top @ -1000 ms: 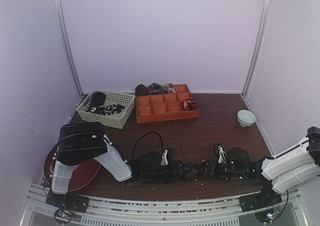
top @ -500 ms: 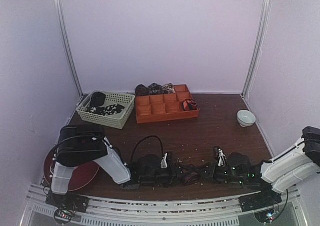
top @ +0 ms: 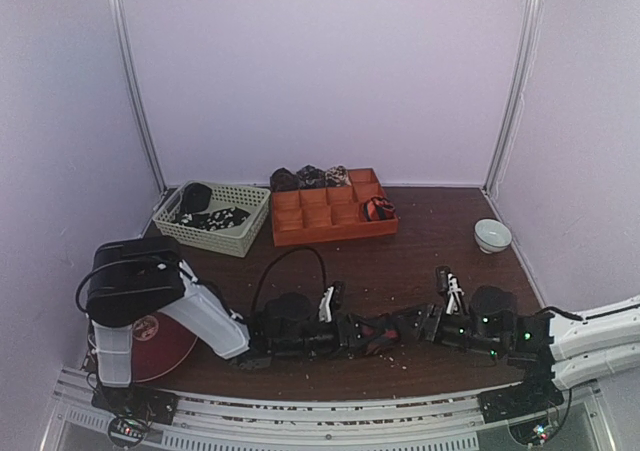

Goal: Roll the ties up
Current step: Pick up the tie from the center of the board, then pass from the left arm to the right

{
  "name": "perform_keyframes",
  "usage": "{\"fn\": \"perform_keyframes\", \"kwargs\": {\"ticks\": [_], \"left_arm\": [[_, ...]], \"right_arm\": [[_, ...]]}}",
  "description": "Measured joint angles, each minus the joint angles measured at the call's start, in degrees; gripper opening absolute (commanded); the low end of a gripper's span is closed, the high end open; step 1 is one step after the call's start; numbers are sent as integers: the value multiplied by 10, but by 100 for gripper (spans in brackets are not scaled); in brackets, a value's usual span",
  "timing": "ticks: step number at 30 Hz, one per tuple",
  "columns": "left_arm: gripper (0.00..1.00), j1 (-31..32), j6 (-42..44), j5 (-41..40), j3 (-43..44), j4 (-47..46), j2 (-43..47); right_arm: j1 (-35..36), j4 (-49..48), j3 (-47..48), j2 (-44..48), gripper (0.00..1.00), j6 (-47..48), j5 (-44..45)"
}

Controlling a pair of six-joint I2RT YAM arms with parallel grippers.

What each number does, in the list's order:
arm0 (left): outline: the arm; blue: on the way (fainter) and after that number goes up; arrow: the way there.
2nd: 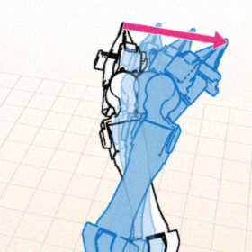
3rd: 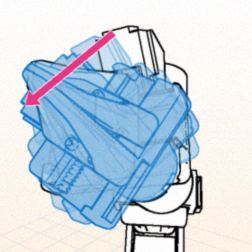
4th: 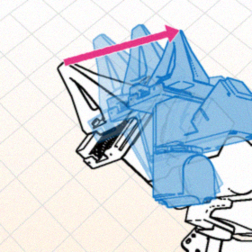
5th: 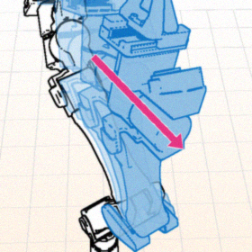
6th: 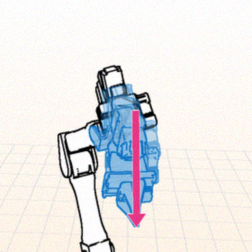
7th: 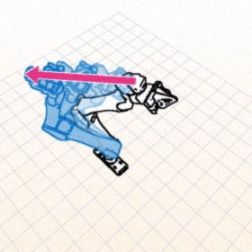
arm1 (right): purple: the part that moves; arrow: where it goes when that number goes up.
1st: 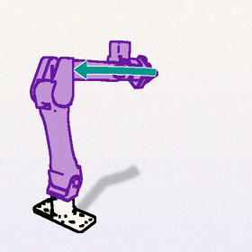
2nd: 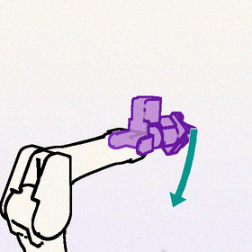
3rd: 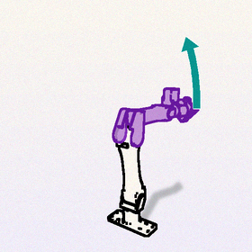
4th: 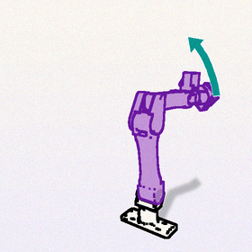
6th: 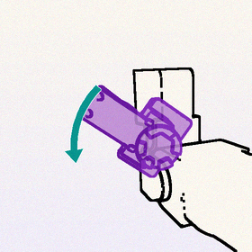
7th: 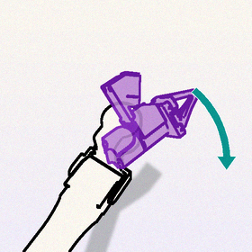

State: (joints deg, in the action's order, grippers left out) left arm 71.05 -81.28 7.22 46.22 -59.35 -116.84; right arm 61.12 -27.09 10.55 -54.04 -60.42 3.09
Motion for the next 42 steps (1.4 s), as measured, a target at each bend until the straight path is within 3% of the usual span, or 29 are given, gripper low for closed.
{"fn": "perform_keyframes", "kwargs": {"ticks": [5, 9, 11, 16, 21, 25, 31, 36, 42], "left_arm": [[40, -15, 146, -13, 20, 114, 46], [42, -5, 322, -94, 68, 230, 90], [42, 9, 406, -143, 73, 252, 111], [42, 22, 524, -218, 39, 247, 107], [42, 22, 586, -266, -28, 222, 75], [42, 30, 621, -289, -43, 178, 64], [45, 37, 654, -301, -61, 105, 38], [46, 37, 672, -304, -82, 54, 28], [47, 37, 686, -301, -92, 9, 12]], "right_arm": [[-15, 121, 61, 104, 57, 69, 39], [-19, 188, 106, 129, 57, 119, 66], [-19, 207, 116, 129, 57, 139, 75], [-20, 246, 128, 99, 59, 198, 96], [-23, 265, 176, 45, 61, 331, 101], [-25, 253, 201, -5, 66, 490, 40], [-27, 247, 195, -49, 86, 704, -77], [-63, 212, 196, -68, 91, 818, -170], [-135, 206, 239, -191, 93, 914, -281]]}}
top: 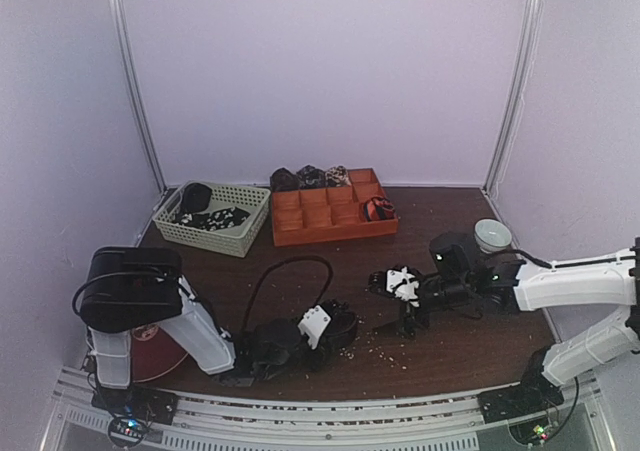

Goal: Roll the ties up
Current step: Pass from the left arm to the right

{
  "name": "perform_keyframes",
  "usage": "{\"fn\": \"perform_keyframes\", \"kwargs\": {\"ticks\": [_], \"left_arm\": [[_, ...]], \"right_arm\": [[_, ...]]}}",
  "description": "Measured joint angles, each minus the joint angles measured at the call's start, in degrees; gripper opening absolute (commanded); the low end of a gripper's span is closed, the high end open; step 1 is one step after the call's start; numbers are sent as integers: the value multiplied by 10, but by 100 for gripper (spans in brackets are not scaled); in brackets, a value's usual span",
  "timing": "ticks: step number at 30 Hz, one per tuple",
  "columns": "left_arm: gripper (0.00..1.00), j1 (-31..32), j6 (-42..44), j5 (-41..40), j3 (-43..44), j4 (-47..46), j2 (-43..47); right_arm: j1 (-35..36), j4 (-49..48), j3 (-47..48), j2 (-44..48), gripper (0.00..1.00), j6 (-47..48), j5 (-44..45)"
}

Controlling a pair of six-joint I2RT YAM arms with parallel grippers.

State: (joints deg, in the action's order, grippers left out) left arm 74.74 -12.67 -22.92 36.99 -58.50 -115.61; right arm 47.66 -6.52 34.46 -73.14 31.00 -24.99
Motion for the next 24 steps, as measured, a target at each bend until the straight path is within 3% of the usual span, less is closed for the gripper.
{"fn": "perform_keyframes", "kwargs": {"ticks": [11, 21, 24], "left_arm": [[46, 0, 14, 2, -4, -28, -12], [46, 0, 19, -1, -5, -31, -17], [46, 0, 21, -3, -5, -31, -17]], "right_arm": [[-40, 22, 158, -230, 99, 143, -154], [-51, 186, 320, -382, 91, 292, -263], [-53, 231, 348, -402, 94, 327, -282]]}}
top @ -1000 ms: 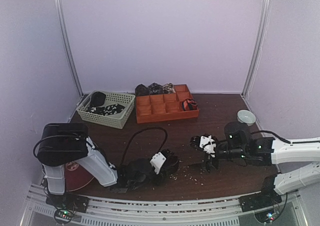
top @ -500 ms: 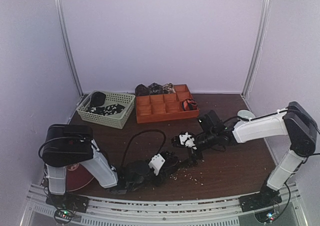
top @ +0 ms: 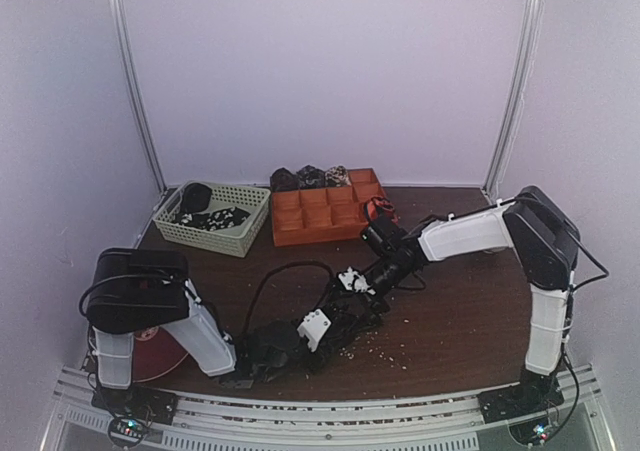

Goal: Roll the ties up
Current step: Pass from the left arm to the right

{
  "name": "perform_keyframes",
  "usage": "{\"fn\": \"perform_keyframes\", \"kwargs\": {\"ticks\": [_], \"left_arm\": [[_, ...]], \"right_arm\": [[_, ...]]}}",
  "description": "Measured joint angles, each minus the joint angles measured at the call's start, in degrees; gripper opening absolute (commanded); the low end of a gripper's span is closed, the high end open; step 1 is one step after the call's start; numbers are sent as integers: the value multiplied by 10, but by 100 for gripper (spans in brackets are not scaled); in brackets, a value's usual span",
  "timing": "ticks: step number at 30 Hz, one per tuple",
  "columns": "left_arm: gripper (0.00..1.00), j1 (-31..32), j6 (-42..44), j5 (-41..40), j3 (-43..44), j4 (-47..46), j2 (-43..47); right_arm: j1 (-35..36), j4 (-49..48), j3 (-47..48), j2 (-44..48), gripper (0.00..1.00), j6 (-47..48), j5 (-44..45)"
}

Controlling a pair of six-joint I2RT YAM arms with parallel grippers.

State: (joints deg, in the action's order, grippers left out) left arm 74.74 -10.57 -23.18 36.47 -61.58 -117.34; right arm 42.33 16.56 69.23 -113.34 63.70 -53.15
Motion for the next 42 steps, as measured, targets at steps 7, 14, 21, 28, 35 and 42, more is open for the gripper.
{"fn": "perform_keyframes", "kwargs": {"ticks": [7, 14, 21, 28, 35, 42], "left_arm": [[46, 2, 4, -5, 0, -3, -1], [46, 3, 4, -12, 0, -10, -4], [45, 3, 4, -15, 0, -16, -7], [46, 3, -2, -24, -2, -18, -8], [62, 3, 0, -35, -4, -18, -8], [70, 3, -8, -58, -35, -9, -1]], "right_arm": [[-7, 75, 12, -7, 96, 56, 0], [-7, 78, 1, -5, 93, 62, 15], [-1, 40, -6, -5, 70, 41, 24], [0, 39, 7, -13, 55, 32, 26], [1, 42, 10, -15, 50, 26, 26], [2, 25, 10, -15, 48, 3, 29]]}}
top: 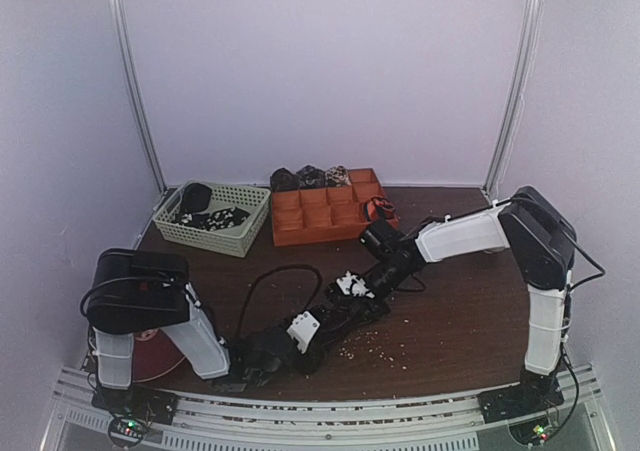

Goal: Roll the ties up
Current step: Pass from the left arm to the right, then move the storage box to the center of the board.

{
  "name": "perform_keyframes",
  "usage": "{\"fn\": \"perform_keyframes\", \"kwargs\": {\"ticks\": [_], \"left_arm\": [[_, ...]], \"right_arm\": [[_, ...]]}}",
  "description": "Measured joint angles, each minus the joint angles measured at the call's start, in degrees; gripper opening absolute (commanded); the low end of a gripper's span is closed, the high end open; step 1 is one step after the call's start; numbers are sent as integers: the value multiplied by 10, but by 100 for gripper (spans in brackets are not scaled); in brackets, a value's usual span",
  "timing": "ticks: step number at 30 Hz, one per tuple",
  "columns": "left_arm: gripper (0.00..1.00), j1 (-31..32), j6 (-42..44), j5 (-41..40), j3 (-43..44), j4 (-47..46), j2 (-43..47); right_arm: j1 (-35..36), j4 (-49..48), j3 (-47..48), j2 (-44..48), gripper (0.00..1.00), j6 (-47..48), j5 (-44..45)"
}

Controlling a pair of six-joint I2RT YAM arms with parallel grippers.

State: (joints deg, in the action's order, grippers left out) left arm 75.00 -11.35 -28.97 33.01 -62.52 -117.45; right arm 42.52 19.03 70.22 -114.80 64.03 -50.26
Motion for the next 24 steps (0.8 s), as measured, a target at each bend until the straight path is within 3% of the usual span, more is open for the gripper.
{"fn": "perform_keyframes", "kwargs": {"ticks": [11, 17, 24], "left_arm": [[66, -10, -103, -25, -80, 61, 100], [65, -93, -198, 20, -130, 101, 223], [65, -150, -244, 43, -91, 215, 315]], "right_arm": [[0, -78, -23, 12, 45, -108, 37], [0, -128, -23, 21, 46, -228, 113], [0, -189, -59, 47, 45, -377, 215]]}}
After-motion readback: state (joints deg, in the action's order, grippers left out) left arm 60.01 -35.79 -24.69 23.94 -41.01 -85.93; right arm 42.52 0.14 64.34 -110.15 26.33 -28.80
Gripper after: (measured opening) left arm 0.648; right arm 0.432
